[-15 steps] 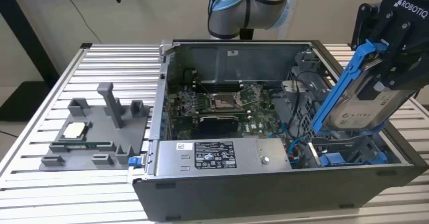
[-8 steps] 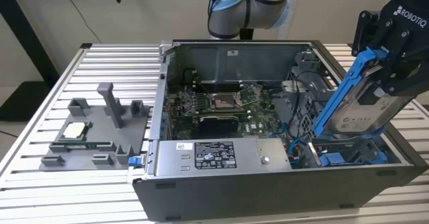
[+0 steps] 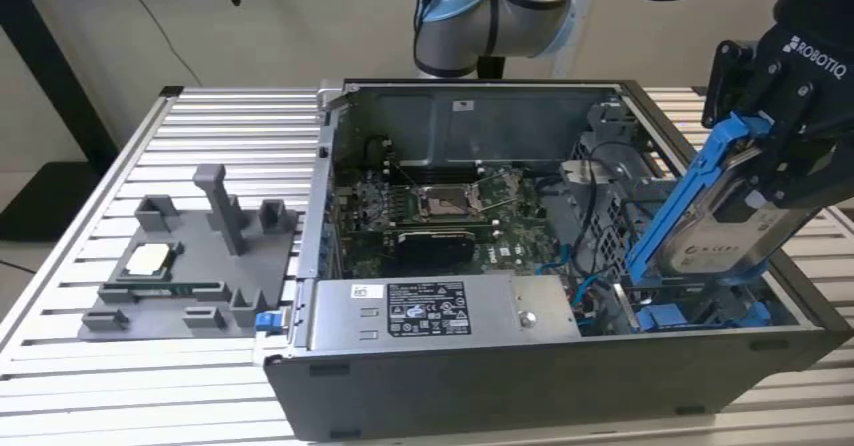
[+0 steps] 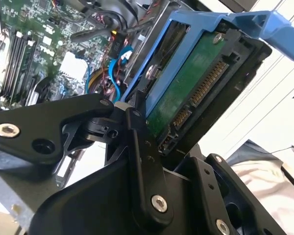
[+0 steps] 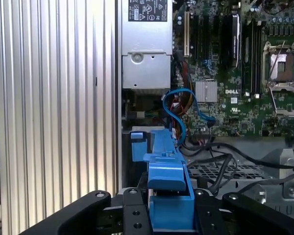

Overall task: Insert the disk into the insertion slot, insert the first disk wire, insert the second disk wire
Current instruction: 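Insert the disk into the insertion slot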

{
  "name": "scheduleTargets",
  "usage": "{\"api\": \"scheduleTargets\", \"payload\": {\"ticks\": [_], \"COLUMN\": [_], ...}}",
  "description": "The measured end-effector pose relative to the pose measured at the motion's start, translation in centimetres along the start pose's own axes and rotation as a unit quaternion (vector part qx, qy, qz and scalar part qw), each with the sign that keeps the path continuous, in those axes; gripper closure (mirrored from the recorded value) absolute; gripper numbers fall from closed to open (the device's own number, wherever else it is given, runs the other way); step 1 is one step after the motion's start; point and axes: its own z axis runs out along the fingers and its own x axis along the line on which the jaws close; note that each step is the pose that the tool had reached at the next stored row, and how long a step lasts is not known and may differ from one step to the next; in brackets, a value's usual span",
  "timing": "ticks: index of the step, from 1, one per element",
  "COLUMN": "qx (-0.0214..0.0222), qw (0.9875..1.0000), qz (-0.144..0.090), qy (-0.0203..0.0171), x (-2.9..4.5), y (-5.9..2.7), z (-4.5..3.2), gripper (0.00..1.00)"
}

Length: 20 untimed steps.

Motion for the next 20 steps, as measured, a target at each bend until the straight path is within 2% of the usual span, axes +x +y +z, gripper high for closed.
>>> {"api": "scheduleTargets", "payload": {"ticks": [11,16,20], "qx": [0.0,0.0004,0.0025], "qw": [1.0,1.0,1.0], "qz": [0.0,0.0,0.0], "qy": [-0.0001,-0.0006,-0.0007], "x": [0.12,0.11,0.11], "y": [-0.63,-0.66,-0.66], "z": [1.61,1.99,2.28], "gripper": [0.67,0.67,0.67]}}
